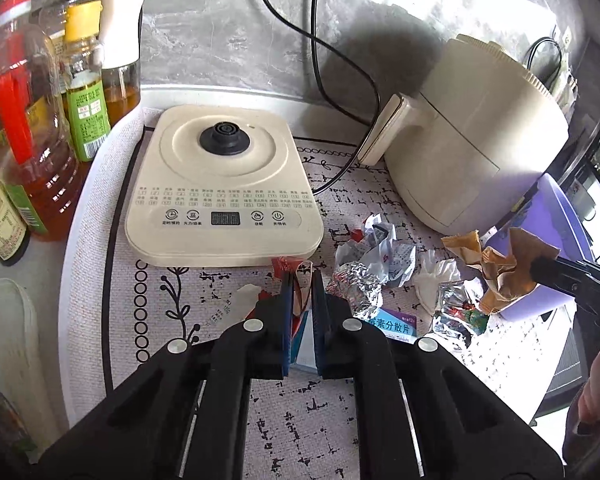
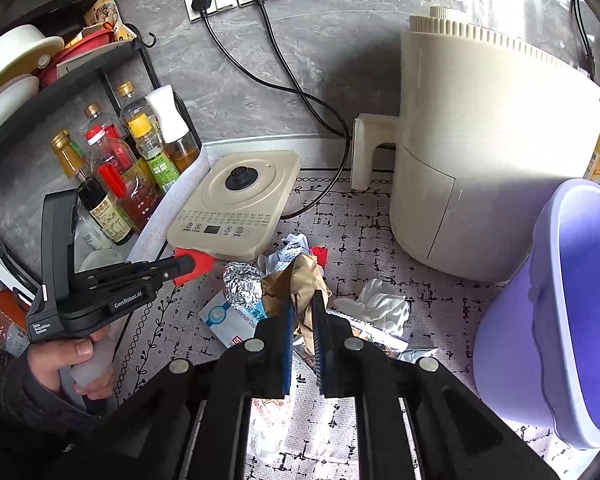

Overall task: Collect trash
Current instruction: 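Drop the brown paper and red wrapper into the lavender bucket by opening both grippers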

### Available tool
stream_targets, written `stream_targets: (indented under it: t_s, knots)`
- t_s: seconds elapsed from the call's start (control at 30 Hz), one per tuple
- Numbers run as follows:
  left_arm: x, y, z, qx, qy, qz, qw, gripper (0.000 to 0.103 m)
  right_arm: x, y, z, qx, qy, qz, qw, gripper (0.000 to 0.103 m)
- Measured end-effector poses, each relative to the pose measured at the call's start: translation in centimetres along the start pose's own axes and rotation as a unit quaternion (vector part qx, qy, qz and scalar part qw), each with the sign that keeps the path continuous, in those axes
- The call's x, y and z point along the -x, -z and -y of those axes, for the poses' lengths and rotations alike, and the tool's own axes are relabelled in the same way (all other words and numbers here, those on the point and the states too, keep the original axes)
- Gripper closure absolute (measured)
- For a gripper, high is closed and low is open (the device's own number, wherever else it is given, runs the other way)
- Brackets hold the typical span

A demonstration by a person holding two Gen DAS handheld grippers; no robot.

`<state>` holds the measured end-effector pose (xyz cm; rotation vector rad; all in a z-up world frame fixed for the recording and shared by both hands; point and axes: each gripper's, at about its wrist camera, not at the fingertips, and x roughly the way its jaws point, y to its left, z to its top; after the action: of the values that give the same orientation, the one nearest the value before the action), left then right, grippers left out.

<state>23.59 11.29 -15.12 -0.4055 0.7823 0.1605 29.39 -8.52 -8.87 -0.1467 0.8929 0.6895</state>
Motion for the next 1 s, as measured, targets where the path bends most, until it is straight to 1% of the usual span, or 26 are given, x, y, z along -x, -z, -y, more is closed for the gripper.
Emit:
stream_targets:
  t_s: [0.1, 0.2, 0.37, 0.57, 0.73, 0.77, 0.8, 0.83, 0.87, 0.9, 0.93, 1.0]
  knots:
    - [2.3, -0.5, 1.1, -0.005, -0.001, 0.022, 0.9997, 0.094, 1.5, -0.2, 0.3, -0.002, -0.008, 0.017, 1.000, 0.093]
    - [4.5, -1.1, 2.5, -0.016, 0.002, 0.044, 0.9989, 0.094, 3.5, -0.7, 1.0, -0.017, -0.024, 0.037, 0.999, 0.093]
    - [7.1, -2.1, 5.3, -0.037, 0.007, 0.073, 0.9966, 0.094, 7.6, -1.7, 2.8, -0.024, -0.015, 0.088, 0.996, 0.093]
    - [8.3, -3.1, 9.2, -0.054, 0.019, 0.095, 0.9938, 0.094, 12.4, -2.1, 6.8, -0.040, 0.011, 0.133, 0.990, 0.093]
    - [8.7, -3.6, 13.0, -0.073, 0.036, 0.106, 0.9911, 0.094, 15.3, -1.4, 10.9, -0.061, 0.044, 0.153, 0.985, 0.093]
    - [8.7, -3.7, 13.7, -0.077, 0.040, 0.107, 0.9904, 0.094, 15.6, -1.3, 11.5, -0.065, 0.046, 0.156, 0.985, 0.090]
    - [8.7, -3.7, 14.5, -0.081, 0.043, 0.108, 0.9899, 0.094, 16.0, -1.1, 12.1, -0.067, 0.053, 0.159, 0.984, 0.090]
    - [8.7, -3.8, 15.2, -0.084, 0.047, 0.109, 0.9894, 0.094, 16.3, -0.8, 12.8, -0.068, 0.066, 0.159, 0.983, 0.075]
    - [8.6, -3.8, 15.9, -0.087, 0.050, 0.109, 0.9890, 0.094, 16.6, -0.5, 13.5, -0.074, 0.082, 0.160, 0.981, 0.042]
    - [8.6, -3.8, 16.6, -0.090, 0.054, 0.109, 0.9885, 0.094, 17.0, -0.1, 14.3, -0.084, 0.094, 0.169, 0.978, 0.035]
    - [8.6, -3.8, 17.3, -0.093, 0.058, 0.110, 0.9878, 0.094, 17.4, 0.4, 15.0, -0.092, 0.096, 0.176, 0.975, 0.034]
    - [8.6, -3.8, 18.8, -0.102, 0.066, 0.112, 0.9862, 0.094, 17.9, 1.0, 16.3, -0.101, 0.095, 0.175, 0.975, 0.034]
